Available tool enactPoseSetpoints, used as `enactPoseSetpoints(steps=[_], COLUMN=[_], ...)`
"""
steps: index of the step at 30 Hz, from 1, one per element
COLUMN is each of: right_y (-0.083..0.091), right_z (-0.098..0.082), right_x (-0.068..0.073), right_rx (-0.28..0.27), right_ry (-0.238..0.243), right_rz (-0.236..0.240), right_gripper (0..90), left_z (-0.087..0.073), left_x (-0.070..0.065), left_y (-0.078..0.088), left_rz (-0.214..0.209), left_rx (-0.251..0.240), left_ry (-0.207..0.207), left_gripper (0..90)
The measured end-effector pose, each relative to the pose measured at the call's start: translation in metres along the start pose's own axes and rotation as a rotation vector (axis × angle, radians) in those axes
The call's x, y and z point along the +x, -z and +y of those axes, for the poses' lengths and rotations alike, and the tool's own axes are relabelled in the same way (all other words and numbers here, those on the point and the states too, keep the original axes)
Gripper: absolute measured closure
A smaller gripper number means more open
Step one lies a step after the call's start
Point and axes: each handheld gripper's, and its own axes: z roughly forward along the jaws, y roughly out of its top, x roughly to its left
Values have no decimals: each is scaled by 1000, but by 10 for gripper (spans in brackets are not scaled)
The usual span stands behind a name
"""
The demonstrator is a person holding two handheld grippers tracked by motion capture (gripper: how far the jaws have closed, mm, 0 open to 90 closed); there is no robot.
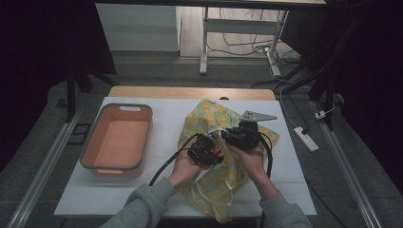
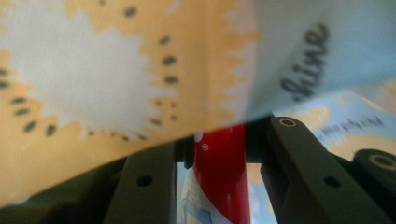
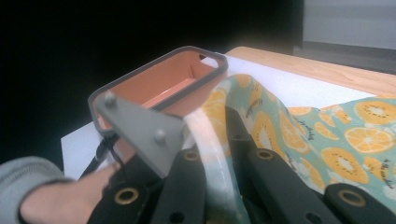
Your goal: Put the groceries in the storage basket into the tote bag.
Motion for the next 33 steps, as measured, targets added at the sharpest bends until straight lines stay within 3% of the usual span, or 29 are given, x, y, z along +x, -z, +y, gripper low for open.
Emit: enactPoseSetpoints(steps=[4, 8, 9, 14, 19, 25, 29, 33], right_y=[0, 1, 1, 1, 1, -4, -7, -10], right_z=[-2, -5, -5, -7, -9, -13, -17, -22], right_x=[-5, -12, -13, -18, -20, -18, -14, -8], right_rx=[7, 14, 17, 25, 36, 58, 81, 96], right_ry=[0, -16, -15, -22, -26, -29, -26, -27], right_rz=[-18, -35, -41, -51, -54, -46, -31, -8], right_gripper=[886, 886, 885, 885, 881, 876, 873, 869], left_z=[1, -3, -5, -8, -19, -41, -57, -69], left_x=[0, 0, -1, 0, -1, 8, 15, 25], left_y=[-13, -22, -23, 17, 65, 112, 131, 130], left_rz=[4, -9, 9, -48, -38, -37, -5, 16], left_rx=[24, 88, 71, -29, -78, -141, -140, -115], left_ry=[7, 0, 7, -19, -73, -81, -89, -71], left_gripper=[716, 697, 662, 468, 417, 386, 382, 381])
